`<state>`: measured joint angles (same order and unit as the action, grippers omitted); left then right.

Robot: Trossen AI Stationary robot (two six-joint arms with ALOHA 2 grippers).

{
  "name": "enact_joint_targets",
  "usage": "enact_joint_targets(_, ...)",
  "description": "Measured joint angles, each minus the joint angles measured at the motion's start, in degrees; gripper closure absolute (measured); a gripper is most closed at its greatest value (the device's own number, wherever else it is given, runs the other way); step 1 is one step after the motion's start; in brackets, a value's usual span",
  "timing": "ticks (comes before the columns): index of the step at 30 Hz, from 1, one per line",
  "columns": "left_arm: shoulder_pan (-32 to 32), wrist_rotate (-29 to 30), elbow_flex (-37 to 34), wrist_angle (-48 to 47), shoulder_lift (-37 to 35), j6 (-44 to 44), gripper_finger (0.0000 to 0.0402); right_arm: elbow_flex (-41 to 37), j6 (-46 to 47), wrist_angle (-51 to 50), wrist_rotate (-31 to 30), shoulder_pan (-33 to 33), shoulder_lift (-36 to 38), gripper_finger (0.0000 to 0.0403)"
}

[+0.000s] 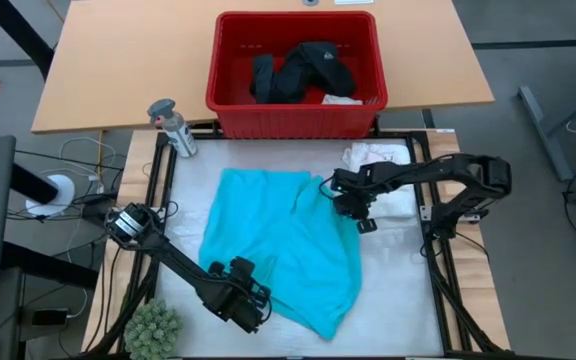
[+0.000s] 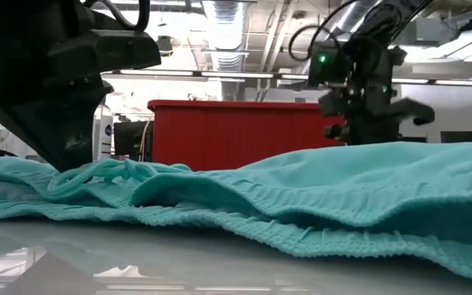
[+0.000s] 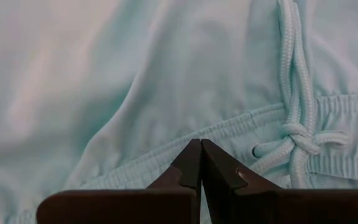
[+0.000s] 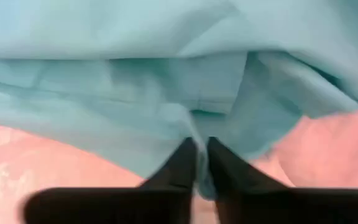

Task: Fold Laundry from Bin
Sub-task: Fold the light blue shorts

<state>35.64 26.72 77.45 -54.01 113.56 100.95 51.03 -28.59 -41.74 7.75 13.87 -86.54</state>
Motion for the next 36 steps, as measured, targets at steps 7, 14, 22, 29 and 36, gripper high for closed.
enact_joint_targets(7,0.0,-0.74,0.0,-0.05,0.0,-2.83,0.0401,0.02,3.47,-5.28,-0.06,0.47,5.79,0.0359)
enact_joint_targets(14,0.32,-2.47,0.0,-0.1,0.0,-5.21,0.0401,0.02,3.29,-16.06,1.31,1.94,8.58,0.034)
enact_joint_targets(22,1.66,-2.42,0.0,-0.94,0.0,-5.25,0.0401,-4.3,4.58,-21.13,5.77,2.4,13.22,0.0331)
enact_joint_targets(29,2.01,-2.57,0.0,-1.02,0.0,-5.84,0.0401,-7.21,5.19,-21.49,5.42,3.36,18.7,0.028)
enact_joint_targets(36,2.01,-2.36,0.0,-0.97,0.0,-5.86,0.0401,-7.23,7.91,-21.73,4.17,5.33,25.11,0.0234)
